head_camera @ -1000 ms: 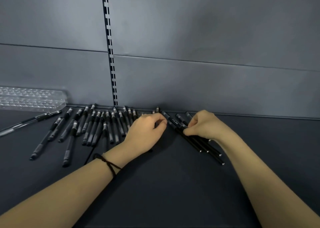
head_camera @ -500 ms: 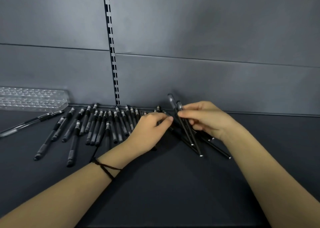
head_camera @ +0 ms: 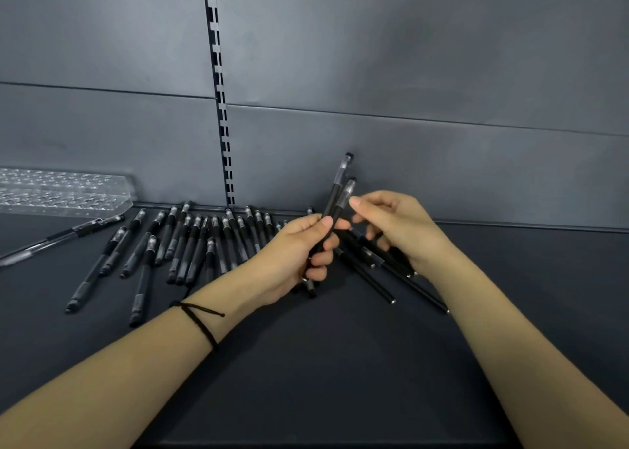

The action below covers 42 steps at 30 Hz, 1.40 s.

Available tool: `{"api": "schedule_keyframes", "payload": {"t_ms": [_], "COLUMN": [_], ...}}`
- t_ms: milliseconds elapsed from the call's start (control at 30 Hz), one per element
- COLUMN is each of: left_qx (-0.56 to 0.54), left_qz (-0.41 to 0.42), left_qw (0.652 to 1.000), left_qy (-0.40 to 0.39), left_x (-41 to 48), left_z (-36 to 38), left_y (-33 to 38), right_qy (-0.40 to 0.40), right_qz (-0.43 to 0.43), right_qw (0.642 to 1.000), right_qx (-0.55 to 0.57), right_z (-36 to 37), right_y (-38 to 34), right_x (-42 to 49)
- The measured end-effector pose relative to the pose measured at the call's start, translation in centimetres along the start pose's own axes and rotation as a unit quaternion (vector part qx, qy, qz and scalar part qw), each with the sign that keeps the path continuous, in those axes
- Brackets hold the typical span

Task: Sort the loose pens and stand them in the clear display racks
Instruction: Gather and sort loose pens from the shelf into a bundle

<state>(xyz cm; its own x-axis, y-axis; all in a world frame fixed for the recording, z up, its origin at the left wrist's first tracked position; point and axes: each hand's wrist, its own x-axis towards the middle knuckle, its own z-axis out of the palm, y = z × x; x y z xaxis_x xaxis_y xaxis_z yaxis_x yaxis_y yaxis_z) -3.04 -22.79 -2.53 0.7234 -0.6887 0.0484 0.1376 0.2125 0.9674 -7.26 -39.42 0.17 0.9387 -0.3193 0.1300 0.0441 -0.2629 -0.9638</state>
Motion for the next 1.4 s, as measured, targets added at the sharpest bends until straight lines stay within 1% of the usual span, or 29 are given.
{"api": "schedule_keyframes", "payload": {"t_ms": [33, 67, 133, 200, 233, 267, 333, 433, 500, 600, 667, 767, 867, 933, 1067, 1100, 1133, 1167, 1200, 1233, 1267, 1300, 1333, 1367, 1400], "left_qx": [-0.007, -0.011, -0.01, -0.004, -0.007, -0.015, -0.038, -0.085, -0.098, -0.071, -0.043, -0.044, -0.086, -0.097, -0.053, -0.036, -0.023, -0.013, -0.007, -0.005, -0.006, -0.01, -0.016, -0.025, -0.039], "left_qz": [0.0, 0.0, 0.004, 0.009, 0.01, 0.009, -0.002, -0.024, -0.028, -0.019, -0.007, 0.002, -0.006, 0.005, 0.022, 0.025, 0.026, 0.026, 0.024, 0.02, 0.017, 0.014, 0.011, 0.007, 0.0], "left_qw": [1.0, 1.0, 0.999, 0.998, 0.998, 0.998, 0.998, 0.994, 0.993, 0.996, 0.997, 0.997, 0.994, 0.993, 0.995, 0.995, 0.996, 0.996, 0.997, 0.997, 0.997, 0.997, 0.997, 0.998, 0.998], "left_qy": [0.01, 0.02, 0.041, 0.056, 0.059, 0.059, 0.054, 0.058, 0.061, 0.058, 0.066, 0.068, 0.068, 0.067, 0.083, 0.086, 0.087, 0.083, 0.079, 0.074, 0.072, 0.071, 0.069, 0.065, 0.054], "left_x": [0.0, 0.0, 0.1, 0.0, 0.0, -0.1, -0.1, -0.1, -0.3, -0.4, -0.2, 0.0, 0.1, 0.1, 0.0, 0.0, -0.1, -0.1, -0.1, -0.1, -0.1, -0.1, -0.1, -0.1, -0.1], "left_z": [-0.2, -0.4, -0.8, -1.0, -1.0, -1.1, -1.0, -0.8, -0.8, -1.1, -1.3, -1.3, -1.4, -1.5, -1.3, -1.3, -1.3, -1.2, -1.2, -1.1, -1.1, -1.0, -0.9, -1.0, -1.0], "left_y": [0.1, 0.2, 0.4, 0.6, 0.6, 0.7, 0.7, 0.8, 1.0, 1.1, 0.9, 0.7, 0.7, 0.7, 0.4, 0.3, 0.3, 0.3, 0.3, 0.3, 0.3, 0.3, 0.4, 0.4, 0.4], "right_qy": [0.021, 0.024, -0.019, -0.078, -0.093, -0.096, -0.08, -0.055, -0.048, -0.037, -0.042, -0.07, -0.104, -0.115, -0.103, -0.092, -0.072, -0.043, -0.009, 0.022, 0.039, 0.038, 0.02, -0.005, -0.032], "right_qz": [0.0, -0.001, -0.007, 0.0, 0.007, 0.015, 0.025, 0.044, 0.061, 0.078, 0.09, 0.099, 0.1, 0.092, 0.061, 0.055, 0.049, 0.038, 0.023, 0.006, -0.008, -0.02, -0.031, -0.039, -0.044], "right_qw": [0.999, 0.996, 0.979, 0.936, 0.915, 0.902, 0.896, 0.902, 0.897, 0.87, 0.863, 0.871, 0.885, 0.894, 0.888, 0.892, 0.905, 0.927, 0.953, 0.977, 0.993, 0.999, 0.997, 0.994, 0.991], "right_qx": [-0.047, -0.088, -0.202, -0.344, -0.393, -0.42, -0.435, -0.426, -0.435, -0.486, -0.495, -0.476, -0.442, -0.423, -0.444, -0.439, -0.417, -0.372, -0.302, -0.21, -0.11, -0.015, 0.062, 0.107, 0.118], "right_z": [-0.2, -0.3, -0.5, -0.5, -0.3, -0.2, 0.0, 0.0, 0.0, 0.1, 0.1, 0.0, -0.2, -0.1, 0.1, -0.2, -0.5, -0.9, -1.1, -1.2, -1.2, -1.1, -0.8, -0.5, -0.1], "right_y": [0.3, 0.7, 1.2, 1.5, 1.4, 1.2, 0.9, 0.9, 0.9, 0.4, 0.2, 0.2, -0.1, 0.0, 0.3, 0.3, 0.2, 0.1, -0.1, -0.3, -0.6, -0.8, -1.1, -1.3, -1.5], "right_x": [0.1, 0.1, 0.1, 0.0, -0.1, -0.3, -0.4, -0.4, -0.5, -0.8, -0.9, -0.9, -0.8, -1.0, -1.0, -0.8, -0.7, -0.6, -0.5, -0.5, -0.6, -0.7, -0.8, -1.0, -1.2]}}
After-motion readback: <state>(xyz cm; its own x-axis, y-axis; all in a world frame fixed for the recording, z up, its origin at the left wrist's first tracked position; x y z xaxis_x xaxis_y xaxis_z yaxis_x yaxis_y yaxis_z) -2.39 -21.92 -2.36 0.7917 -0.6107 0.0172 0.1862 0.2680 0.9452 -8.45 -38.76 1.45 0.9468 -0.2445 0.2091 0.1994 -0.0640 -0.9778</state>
